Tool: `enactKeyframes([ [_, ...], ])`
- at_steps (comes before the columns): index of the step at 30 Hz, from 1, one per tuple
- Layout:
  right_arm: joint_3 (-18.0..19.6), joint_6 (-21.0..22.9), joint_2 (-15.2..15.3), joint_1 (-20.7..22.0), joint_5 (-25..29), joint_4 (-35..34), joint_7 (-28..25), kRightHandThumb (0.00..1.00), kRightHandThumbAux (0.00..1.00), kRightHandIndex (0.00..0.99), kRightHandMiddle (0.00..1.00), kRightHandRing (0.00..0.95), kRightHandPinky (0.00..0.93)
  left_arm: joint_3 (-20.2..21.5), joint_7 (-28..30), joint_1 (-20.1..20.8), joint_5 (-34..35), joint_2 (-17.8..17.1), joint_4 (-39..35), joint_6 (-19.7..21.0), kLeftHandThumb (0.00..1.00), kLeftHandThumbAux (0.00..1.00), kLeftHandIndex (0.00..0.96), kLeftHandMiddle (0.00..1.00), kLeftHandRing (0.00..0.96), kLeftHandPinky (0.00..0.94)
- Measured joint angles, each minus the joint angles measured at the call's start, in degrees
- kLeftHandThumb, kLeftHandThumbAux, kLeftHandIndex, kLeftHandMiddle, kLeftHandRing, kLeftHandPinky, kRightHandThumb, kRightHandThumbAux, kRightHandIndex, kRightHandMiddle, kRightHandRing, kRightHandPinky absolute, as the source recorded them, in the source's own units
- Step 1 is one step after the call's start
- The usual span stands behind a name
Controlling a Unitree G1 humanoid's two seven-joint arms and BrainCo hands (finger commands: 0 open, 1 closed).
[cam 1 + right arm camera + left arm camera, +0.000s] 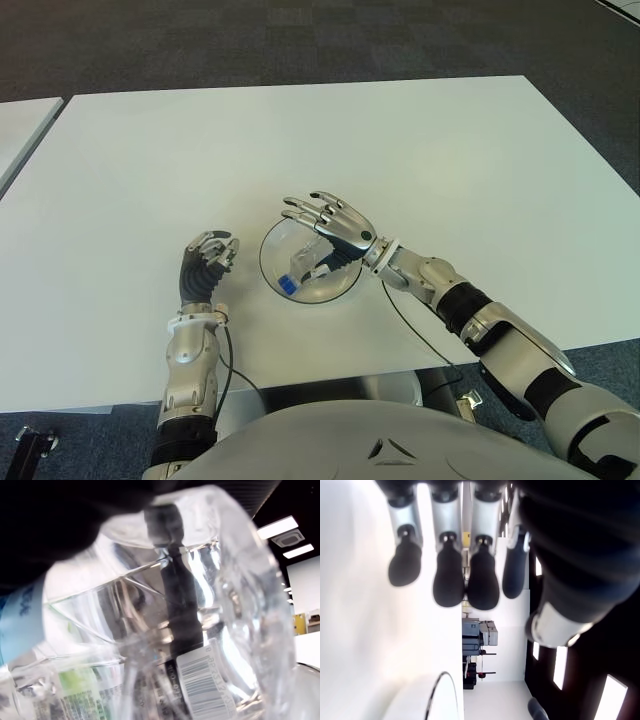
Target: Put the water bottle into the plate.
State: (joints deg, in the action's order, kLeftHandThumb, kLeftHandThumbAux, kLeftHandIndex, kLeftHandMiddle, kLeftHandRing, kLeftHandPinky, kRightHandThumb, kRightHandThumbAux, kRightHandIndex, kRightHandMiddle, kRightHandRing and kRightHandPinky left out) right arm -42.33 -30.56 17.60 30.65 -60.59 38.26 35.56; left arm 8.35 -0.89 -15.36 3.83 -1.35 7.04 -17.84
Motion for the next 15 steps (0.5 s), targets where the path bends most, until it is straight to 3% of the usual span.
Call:
enactKeyframes([
  [11, -0.6, 0.0, -0.4, 1.3, -0.2, 0.9, 0.4, 0.328, 0.436, 0.003, 0.003, 0.002, 0.004, 0.0, 0.0, 0.0, 0.2, 0.0, 0.0, 0.0, 0.702, 0.72, 0.434, 0.728, 0.717, 0.722],
  [15, -0.8, 0.0, -0.8, 1.4, -0.1, 1.9, 2.2, 0.406, 0.511, 0.046, 0.058, 0.051, 0.065, 0.0, 0.0, 0.0, 0.4, 0.0, 0.0, 0.0, 0.701, 0.721, 0.434, 0.731, 0.719, 0.725],
])
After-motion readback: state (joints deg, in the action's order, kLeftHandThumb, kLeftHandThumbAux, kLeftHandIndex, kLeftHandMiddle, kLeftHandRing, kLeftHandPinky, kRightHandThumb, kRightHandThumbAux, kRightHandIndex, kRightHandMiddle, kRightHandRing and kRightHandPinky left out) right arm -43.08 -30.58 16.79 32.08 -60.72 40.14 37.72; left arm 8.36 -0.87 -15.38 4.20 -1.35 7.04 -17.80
